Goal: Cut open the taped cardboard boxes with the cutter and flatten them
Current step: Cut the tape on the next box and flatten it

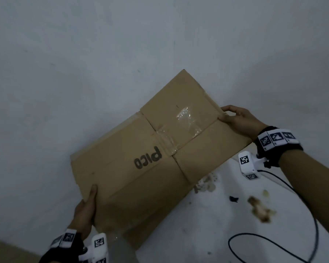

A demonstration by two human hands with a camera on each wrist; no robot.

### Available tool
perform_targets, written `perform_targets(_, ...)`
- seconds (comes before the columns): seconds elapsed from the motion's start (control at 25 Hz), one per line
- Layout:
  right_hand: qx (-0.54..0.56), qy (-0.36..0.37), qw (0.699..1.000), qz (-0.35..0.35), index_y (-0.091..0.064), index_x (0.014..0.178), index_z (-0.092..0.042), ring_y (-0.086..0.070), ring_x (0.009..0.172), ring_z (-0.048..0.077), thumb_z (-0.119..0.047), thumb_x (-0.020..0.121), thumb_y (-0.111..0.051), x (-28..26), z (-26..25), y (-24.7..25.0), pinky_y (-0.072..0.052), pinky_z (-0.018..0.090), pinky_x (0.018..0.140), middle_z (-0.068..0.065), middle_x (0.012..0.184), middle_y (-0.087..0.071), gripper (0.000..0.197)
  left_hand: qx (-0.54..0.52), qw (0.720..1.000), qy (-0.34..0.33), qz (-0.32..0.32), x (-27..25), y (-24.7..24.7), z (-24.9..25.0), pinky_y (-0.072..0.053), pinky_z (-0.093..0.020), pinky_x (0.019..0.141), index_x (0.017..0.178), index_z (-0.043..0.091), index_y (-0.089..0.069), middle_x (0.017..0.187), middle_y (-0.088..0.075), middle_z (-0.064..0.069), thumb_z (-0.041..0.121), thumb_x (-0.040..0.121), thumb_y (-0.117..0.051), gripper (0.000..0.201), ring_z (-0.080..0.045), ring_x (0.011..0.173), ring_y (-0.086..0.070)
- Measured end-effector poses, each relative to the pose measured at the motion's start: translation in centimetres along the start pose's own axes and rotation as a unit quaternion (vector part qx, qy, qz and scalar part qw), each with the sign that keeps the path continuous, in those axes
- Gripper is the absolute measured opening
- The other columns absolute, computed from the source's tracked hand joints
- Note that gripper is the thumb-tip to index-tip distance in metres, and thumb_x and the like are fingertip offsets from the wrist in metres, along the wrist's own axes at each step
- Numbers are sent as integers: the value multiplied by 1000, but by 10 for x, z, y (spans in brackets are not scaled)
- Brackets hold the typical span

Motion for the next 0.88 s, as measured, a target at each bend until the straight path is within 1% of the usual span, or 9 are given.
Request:
perform_targets(0.08, -40, 1, 999, -7, -67, 116, -23, -71, 86, 22, -30, 96, -65, 33, 19, -31, -53, 28, 70, 8, 103, -74, 22, 3, 1000, 15, 26, 13, 9, -18, -50, -57, 99, 146, 9, -47, 137, -59, -14, 84, 68, -62, 109, -37, 113, -63)
perform_targets(0.2, -191, 22, 981, 25, -64, 127, -23, -65, 103, 29, -36, 98, -59, 78, 52, -62, -50, 34, 87, 8, 109, -69, 32, 48, 996, 72, 32, 20, 5, -46, -51, -53, 97, 139, 9, -54, 132, -63, -14, 80, 73, -58, 97, -37, 107, -64)
perform_targets(0.32, -305, -21, 951, 46, -61, 133, -23, -59, 115, 40, -36, 101, -52, 123, 100, -88, -49, 46, 98, 17, 129, -64, 35, 114, 990, 81, 25, 30, -6, -69, -56, -47, 90, 127, 13, -63, 115, -69, -11, 68, 84, -60, 70, -33, 97, -65)
perform_targets(0.4, -357, -64, 930, 53, -58, 130, -30, -55, 114, 44, -33, 100, -46, 149, 140, -105, -47, 54, 100, 22, 128, -60, 32, 174, 980, 91, 26, 37, -15, -83, -59, -45, 84, 115, 10, -67, 105, -70, -10, 66, 83, -63, 64, -31, 91, -65)
perform_targets(0.48, -375, -88, 920, 67, -55, 127, -27, -46, 116, 44, -27, 99, -41, 159, 168, -120, -39, 56, 103, 22, 123, -59, 32, 237, 967, 89, 30, 41, -18, -92, -58, -45, 84, 104, 13, -62, 103, -68, -8, 70, 81, -64, 61, -30, 88, -63)
perform_targets(0.56, -384, -84, 916, 77, -55, 126, -17, -42, 119, 41, -18, 100, -39, 168, 185, -130, -33, 53, 103, 22, 122, -60, 31, 266, 961, 67, 29, 50, -18, -97, -54, -42, 89, 110, 19, -56, 110, -66, -6, 75, 73, -67, 68, -29, 97, -61)
perform_targets(0.64, -388, -90, 915, 70, -51, 131, -16, -40, 122, 41, -17, 99, -41, 174, 194, -134, -31, 53, 105, 22, 126, -59, 34, 257, 965, 23, 38, 56, -19, -94, -47, -38, 90, 124, 17, -56, 120, -65, -7, 65, 76, -72, 69, -27, 103, -59)
perform_targets(0.72, -388, -105, 915, 39, -46, 137, -18, -38, 126, 41, -22, 98, -47, 179, 198, -135, -30, 55, 108, 22, 130, -56, 39, 232, 971, -16, 46, 61, -25, -87, -45, -41, 98, 139, 16, -49, 133, -61, -7, 52, 83, -72, 70, -29, 115, -57)
perform_targets(0.88, -390, -139, 909, -38, -35, 149, -25, -40, 133, 42, -43, 95, -55, 184, 203, -142, -33, 52, 112, 18, 146, -46, 60, 193, 980, -25, 41, 76, -38, -78, -41, -48, 108, 151, 28, -34, 144, -52, -2, 55, 85, -68, 79, -33, 130, -50)
Point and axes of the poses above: each hand's wrist, its own x-axis towards the middle knuckle, its own y-axis out of the back of the hand, z = x × y, the point moved 3 cm from there along x, towards the middle knuckle
